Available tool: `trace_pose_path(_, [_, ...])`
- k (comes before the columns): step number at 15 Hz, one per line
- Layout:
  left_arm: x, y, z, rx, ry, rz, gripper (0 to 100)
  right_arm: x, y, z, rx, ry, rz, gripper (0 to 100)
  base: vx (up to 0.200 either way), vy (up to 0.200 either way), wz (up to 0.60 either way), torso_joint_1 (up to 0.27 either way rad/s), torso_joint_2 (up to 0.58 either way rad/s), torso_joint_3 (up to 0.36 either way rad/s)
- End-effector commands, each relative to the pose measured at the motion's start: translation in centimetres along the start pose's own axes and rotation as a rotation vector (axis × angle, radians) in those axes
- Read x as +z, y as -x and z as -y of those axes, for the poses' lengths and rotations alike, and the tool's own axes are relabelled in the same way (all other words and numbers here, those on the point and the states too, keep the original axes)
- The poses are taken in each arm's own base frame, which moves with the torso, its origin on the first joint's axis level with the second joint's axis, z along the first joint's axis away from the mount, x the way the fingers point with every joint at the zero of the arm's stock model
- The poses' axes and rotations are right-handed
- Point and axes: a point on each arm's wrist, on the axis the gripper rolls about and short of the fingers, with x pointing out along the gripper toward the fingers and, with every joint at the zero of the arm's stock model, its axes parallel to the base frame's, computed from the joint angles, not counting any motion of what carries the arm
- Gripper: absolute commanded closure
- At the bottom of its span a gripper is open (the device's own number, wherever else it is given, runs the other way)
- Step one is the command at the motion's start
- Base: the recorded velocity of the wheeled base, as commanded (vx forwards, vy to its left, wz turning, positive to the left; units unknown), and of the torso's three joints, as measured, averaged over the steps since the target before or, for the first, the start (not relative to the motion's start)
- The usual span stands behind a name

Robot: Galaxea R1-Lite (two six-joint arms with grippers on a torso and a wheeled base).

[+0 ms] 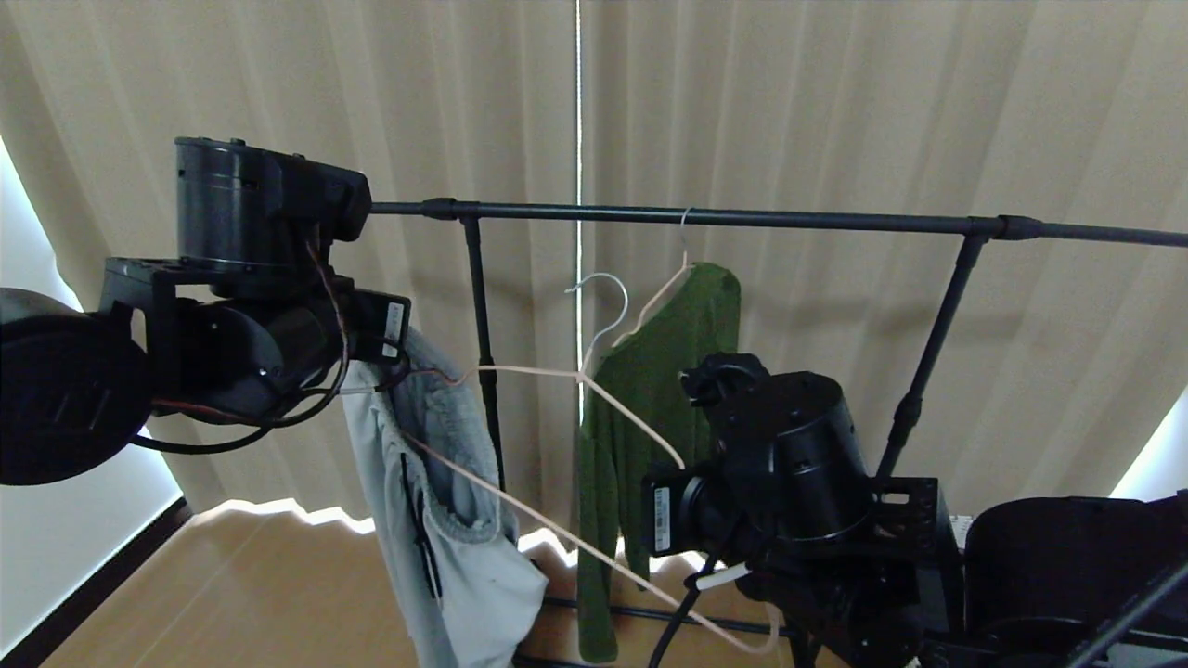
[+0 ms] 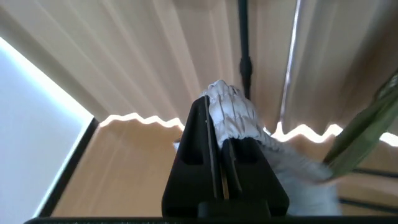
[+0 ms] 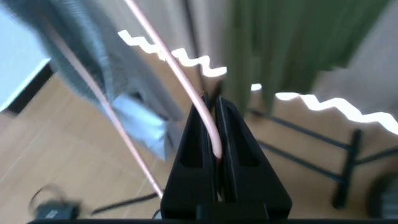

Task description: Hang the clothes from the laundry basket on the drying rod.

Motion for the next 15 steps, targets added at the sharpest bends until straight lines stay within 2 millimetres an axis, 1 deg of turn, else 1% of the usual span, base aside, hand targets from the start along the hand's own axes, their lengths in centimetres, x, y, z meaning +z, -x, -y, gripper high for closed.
trace_pose_path(1, [-0.7, 0.8, -0.4, -0.003, -0.029, -0.009, 100, 0.9, -0.6, 0.9, -0.035, -0.027, 0.024, 100, 0.0, 0.0, 0.0, 0.0, 0.0, 0.0])
trace_pose_path(3, [-1.4, 1.2, -0.6, -0.004, -0.065, -0.022, 100, 1.9, -1.0, 1.3, -0.052, -0.052, 0.056, 100, 0.0, 0.0, 0.0, 0.0, 0.0, 0.0])
trace_pose_path(5, [-1.8, 1.3, -0.4, -0.011, -0.075, -0.03, 100, 2.2, -1.1, 1.1, -0.05, -0.059, 0.067, 100, 0.0, 0.0, 0.0, 0.0, 0.0, 0.0])
trace_pose_path(8, [-0.8, 2.2, 1.1, -0.067, -0.039, 0.016, 100, 2.1, -1.7, 0.3, -0.036, -0.055, 0.066, 100, 0.0, 0.0, 0.0, 0.0, 0.0, 0.0])
trace_pose_path(11, [0.2, 3.1, 2.4, -0.118, -0.008, 0.052, 100, 1.3, -1.6, -0.8, -0.003, -0.03, 0.048, 100, 0.0, 0.0, 0.0, 0.0, 0.0, 0.0])
trace_pose_path(12, [0.2, 3.1, 2.4, -0.118, -0.008, 0.052, 100, 1.3, -1.6, -0.8, -0.003, -0.03, 0.048, 100, 0.0, 0.0, 0.0, 0.0, 0.0, 0.0])
trace_pose_path(15, [0.8, 5.0, 3.9, -0.193, -0.007, 0.093, 100, 1.2, -2.4, -1.9, 0.015, -0.025, 0.046, 100, 0.0, 0.0, 0.0, 0.0, 0.0, 0.0])
